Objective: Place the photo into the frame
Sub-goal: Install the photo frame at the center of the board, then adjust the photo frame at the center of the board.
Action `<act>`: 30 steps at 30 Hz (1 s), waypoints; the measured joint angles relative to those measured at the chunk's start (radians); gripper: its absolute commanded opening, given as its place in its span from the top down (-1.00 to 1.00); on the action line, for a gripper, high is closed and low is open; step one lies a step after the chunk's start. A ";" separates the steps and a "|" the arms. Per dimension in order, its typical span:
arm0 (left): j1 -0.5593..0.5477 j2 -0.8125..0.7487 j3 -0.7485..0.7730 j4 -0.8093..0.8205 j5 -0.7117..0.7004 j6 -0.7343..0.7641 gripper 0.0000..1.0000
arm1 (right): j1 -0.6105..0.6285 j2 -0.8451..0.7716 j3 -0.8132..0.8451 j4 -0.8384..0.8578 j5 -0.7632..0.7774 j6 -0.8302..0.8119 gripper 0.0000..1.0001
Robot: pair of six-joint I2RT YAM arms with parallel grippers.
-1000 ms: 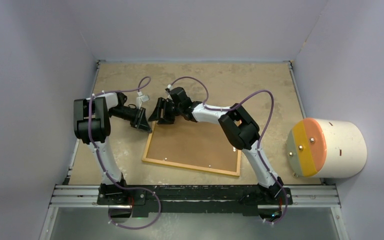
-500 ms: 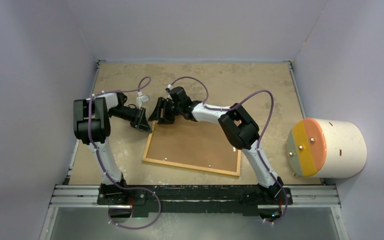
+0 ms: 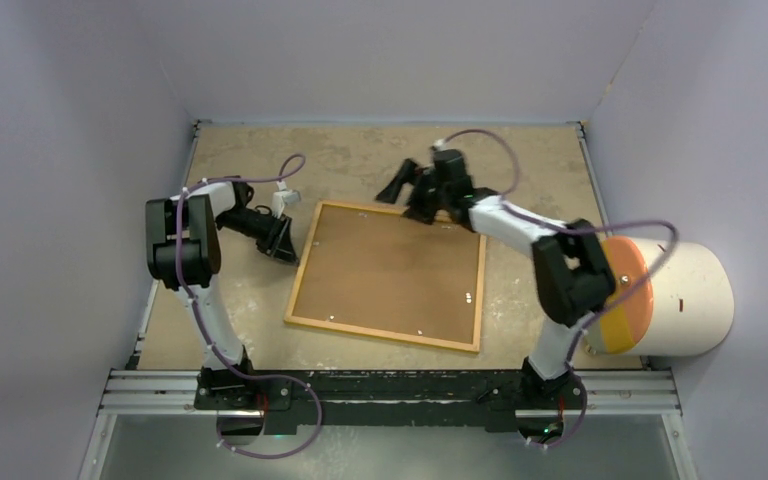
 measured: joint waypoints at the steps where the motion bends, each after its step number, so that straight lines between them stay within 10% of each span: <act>1: 0.000 -0.003 0.001 -0.002 -0.010 0.006 0.30 | -0.061 -0.073 -0.047 -0.017 0.045 -0.011 -0.91; 10: -0.073 -0.118 -0.084 0.072 -0.164 0.042 0.30 | -0.370 -0.432 -0.359 -0.164 0.377 -0.081 -0.94; 30: -0.137 -0.223 -0.186 0.147 -0.271 0.071 0.28 | -0.367 -0.155 -0.309 -0.080 0.266 -0.111 -0.88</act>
